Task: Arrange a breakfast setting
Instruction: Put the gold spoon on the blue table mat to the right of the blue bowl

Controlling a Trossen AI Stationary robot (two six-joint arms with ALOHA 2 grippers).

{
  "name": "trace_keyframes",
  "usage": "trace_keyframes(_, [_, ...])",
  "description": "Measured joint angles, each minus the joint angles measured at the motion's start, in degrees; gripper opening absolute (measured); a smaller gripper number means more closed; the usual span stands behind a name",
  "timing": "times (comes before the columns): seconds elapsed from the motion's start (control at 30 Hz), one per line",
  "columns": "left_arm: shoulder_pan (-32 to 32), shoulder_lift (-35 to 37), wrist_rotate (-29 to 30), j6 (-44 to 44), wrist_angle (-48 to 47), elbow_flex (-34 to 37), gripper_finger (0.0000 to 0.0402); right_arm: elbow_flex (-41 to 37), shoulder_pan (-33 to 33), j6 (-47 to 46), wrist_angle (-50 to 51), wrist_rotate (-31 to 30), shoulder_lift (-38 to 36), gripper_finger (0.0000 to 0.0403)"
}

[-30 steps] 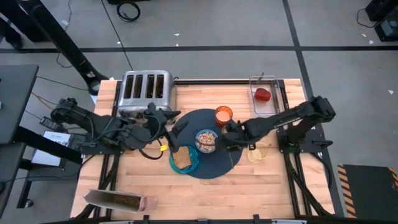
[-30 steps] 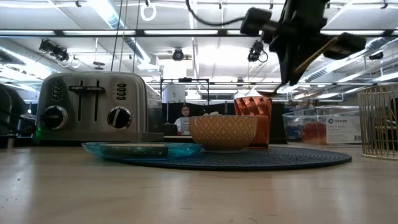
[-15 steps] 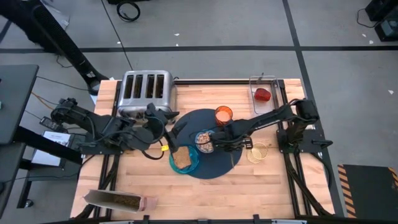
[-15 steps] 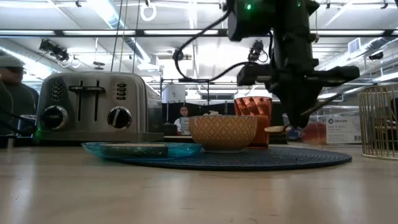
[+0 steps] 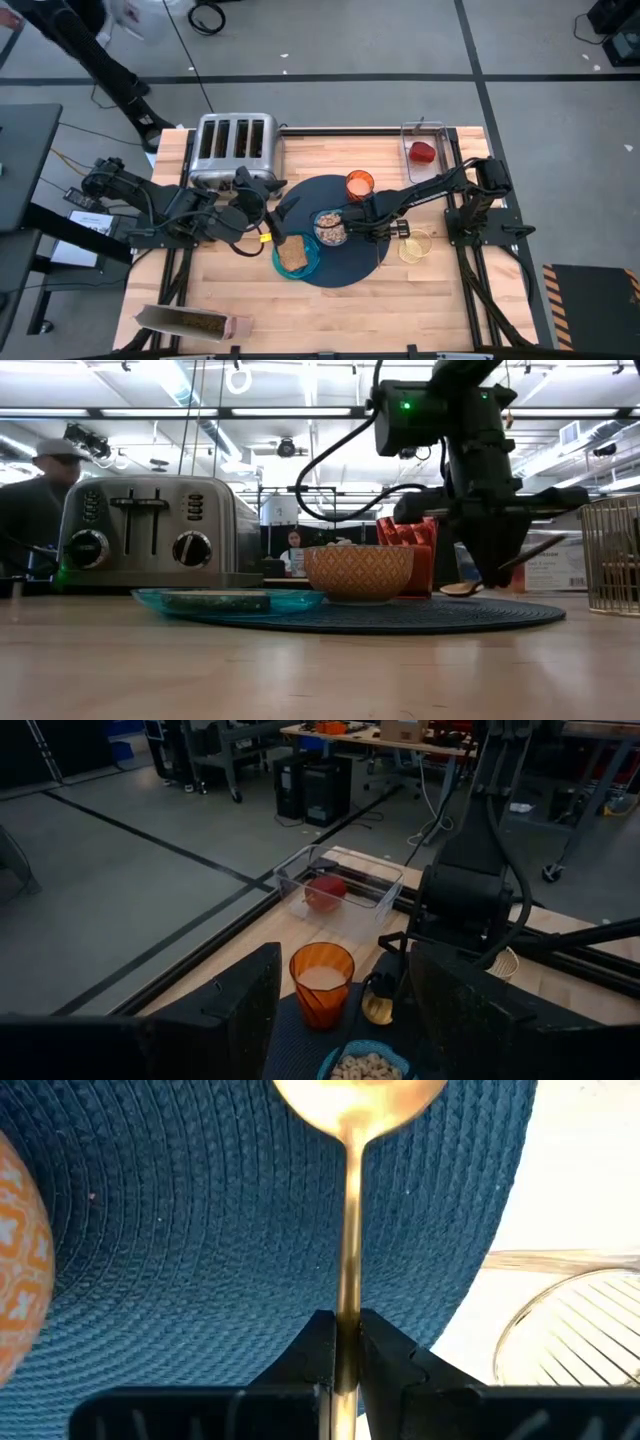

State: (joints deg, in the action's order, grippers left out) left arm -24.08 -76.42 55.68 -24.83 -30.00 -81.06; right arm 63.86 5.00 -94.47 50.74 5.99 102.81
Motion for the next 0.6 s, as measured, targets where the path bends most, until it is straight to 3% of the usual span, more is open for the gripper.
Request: trace_keyframes(0.6, [0.55, 0.0, 0.02, 0.06, 0.09, 0.0, 0.0228, 1.08, -1.77, 1.51, 0.75, -3.3, 0.0, 0.003])
